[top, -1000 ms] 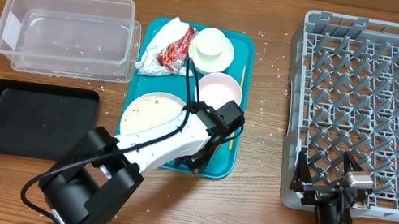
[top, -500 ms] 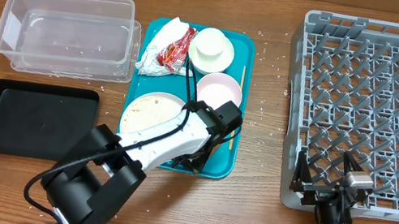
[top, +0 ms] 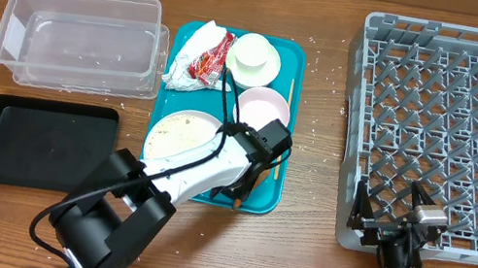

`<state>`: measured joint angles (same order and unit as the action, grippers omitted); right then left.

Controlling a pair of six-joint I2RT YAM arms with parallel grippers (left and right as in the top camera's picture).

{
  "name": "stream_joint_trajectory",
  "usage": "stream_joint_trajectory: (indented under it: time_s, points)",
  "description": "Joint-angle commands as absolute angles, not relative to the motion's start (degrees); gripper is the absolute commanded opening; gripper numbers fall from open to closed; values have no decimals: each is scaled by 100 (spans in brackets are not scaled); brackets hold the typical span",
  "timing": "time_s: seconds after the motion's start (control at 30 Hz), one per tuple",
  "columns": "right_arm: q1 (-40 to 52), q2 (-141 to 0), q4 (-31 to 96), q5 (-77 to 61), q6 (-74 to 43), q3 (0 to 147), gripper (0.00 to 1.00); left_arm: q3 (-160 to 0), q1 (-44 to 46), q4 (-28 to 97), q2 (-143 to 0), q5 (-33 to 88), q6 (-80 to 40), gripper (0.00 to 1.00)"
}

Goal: Sort waste into correct bins and load items into the dishwasher

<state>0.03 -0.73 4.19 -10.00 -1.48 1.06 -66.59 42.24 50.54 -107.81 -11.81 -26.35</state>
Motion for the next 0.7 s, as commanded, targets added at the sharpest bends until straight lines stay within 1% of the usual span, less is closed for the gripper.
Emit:
stream_joint_trajectory:
  time_s: [0.0, 0.1, 0.27, 0.33, 0.67]
  points:
    - [-12, -16, 397, -947, -167, 47, 100, -6497, 4191, 5011, -10864, -1264, -2526, 21]
    - [-12, -19, 397, -947, -167, 47, 100, -6499, 4191, 5011, -10864, -1267, -2528, 17]
    - [-12, -19, 397, -947, -167, 47, 100, -6587, 4191, 5048, -10864, -1269, -2528, 6]
    - [-12, -19, 397, -947, -167, 47, 100, -6702, 4193, 5131, -10864, -1269, -2528, 4]
    - [-12, -19, 397, -947, -167, 47, 100, -7352, 4204, 5883, -10864, -1559, -2633, 4]
